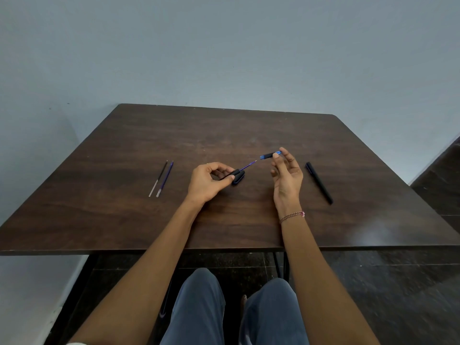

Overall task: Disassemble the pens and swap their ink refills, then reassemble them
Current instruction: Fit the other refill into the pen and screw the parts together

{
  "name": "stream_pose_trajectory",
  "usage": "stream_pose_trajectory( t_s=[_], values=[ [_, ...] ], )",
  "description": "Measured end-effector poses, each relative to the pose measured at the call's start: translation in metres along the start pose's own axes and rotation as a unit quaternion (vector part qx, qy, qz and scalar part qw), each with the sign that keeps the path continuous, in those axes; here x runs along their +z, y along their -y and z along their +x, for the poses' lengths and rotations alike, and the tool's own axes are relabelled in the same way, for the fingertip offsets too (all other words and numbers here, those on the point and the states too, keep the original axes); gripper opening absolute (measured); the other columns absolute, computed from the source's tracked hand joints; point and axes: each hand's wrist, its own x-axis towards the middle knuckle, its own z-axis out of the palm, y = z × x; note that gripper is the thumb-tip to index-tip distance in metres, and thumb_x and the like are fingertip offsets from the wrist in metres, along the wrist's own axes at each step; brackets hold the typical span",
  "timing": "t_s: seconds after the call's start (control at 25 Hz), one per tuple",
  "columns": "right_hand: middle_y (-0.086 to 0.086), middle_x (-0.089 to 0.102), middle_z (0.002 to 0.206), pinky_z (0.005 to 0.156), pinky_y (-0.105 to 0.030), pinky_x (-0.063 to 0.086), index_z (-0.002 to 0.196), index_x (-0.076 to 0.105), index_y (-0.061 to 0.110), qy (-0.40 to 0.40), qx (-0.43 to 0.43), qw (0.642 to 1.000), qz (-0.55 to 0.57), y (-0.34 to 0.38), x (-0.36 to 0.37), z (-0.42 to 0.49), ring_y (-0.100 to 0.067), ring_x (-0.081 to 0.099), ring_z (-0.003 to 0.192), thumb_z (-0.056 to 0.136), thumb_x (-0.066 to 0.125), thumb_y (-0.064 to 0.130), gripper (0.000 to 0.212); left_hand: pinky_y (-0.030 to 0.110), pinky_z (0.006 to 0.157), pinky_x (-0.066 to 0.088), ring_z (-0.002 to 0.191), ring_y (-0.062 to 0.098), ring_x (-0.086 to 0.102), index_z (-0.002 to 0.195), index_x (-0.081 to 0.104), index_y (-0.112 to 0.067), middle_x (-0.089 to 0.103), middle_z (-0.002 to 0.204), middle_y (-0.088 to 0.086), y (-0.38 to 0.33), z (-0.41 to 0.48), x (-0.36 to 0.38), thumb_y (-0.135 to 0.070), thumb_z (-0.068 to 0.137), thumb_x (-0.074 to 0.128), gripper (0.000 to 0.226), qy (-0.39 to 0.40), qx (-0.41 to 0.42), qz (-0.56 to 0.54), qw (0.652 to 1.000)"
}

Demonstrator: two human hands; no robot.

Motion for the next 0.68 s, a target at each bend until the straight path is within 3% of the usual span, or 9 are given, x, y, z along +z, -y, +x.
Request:
stream_pose_trajectory(
  t_s=[0.32, 0.68],
  values=[
    [0.013, 0.067, 0.073, 0.061, -0.018, 0.043, 0.095, 0.07, 0.023, 0.042, -0.007, 0.995, -0.088, -0.0023, 0.0032, -0.0026, 0.001, 0.056, 0.068, 0.081, 0.073, 0.009, 0.02, 0.013, 0.064, 0.046, 0.073, 0.004, 0.059, 0.08, 0.071, -0.031, 0.069, 0.078, -0.008, -0.0012, -0.0002, 0.0, -0.013, 0.074, 0.078, 0.02, 0.002, -0.006, 0.008, 1.0],
    [0.009, 0.073, 0.088, 0.063, -0.015, 0.05, 0.097, 0.072, 0.022, 0.067, 0.009, 0.995, -0.071, -0.0025, 0.003, -0.0016, -0.002, 0.063, 0.079, 0.083, 0.07, 0.008, 0.02, 0.008, 0.064, 0.046, 0.072, -0.003, 0.059, 0.081, 0.07, -0.035, 0.07, 0.08, -0.013, -0.0023, -0.0001, -0.0003, -0.014, 0.076, 0.077, 0.023, 0.017, 0.002, 0.0, 1.0]
  ],
)
